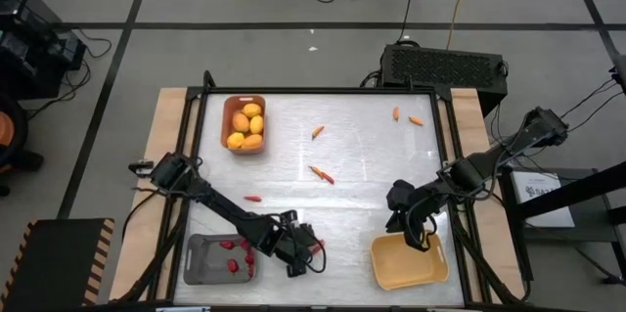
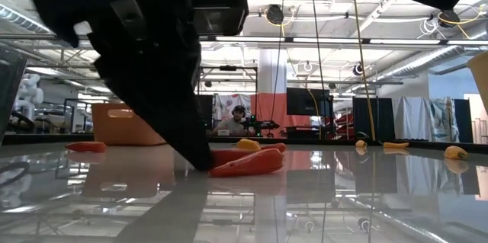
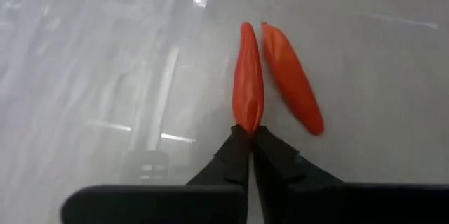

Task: Sort produce into baskets
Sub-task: Put the red chili pepper into the yellow bin

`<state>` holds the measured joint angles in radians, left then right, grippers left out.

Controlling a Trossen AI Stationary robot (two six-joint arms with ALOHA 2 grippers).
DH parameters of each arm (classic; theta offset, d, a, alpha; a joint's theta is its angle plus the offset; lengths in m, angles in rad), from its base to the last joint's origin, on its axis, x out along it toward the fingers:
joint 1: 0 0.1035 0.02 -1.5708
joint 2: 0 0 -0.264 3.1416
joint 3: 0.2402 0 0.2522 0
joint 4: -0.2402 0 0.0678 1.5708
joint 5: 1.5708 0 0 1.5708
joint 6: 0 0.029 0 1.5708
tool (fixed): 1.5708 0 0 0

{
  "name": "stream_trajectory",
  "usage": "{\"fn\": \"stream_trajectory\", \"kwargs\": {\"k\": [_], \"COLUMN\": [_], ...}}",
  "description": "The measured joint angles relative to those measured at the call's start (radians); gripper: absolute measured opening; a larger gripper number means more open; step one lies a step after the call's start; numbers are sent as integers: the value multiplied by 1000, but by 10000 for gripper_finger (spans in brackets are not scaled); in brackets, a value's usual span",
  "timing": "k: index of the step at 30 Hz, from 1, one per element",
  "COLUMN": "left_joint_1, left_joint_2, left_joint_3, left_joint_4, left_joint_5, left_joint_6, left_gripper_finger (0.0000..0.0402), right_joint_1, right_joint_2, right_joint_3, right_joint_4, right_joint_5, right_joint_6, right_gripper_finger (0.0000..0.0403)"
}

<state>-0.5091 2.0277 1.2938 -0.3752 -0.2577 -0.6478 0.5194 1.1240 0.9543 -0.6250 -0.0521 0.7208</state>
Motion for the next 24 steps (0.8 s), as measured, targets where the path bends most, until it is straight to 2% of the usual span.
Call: {"fn": "stream_trajectory", "kwargs": {"k": [11,15,19,24], "left_joint_1": [68,90,97,113], "left_joint_2": [-55,-68,-68,-54], "left_joint_3": [11,85,164,205], "left_joint_4": [-4,33,132,218], "left_joint_5": [-11,-3,45,50], "left_joint_6": [38,160,305,406], "left_gripper_finger": [14,15,15,15], "right_joint_1": [0,0,0,0], "right_joint_2": [0,-9,-42,-112], "right_joint_3": [0,0,0,0], "right_joint_4": [-15,-35,-51,-49], "right_joint_5": [0,3,61,138], "right_joint_6": [-6,-13,-19,-11], "right_gripper_finger": [50,50,50,50]}}
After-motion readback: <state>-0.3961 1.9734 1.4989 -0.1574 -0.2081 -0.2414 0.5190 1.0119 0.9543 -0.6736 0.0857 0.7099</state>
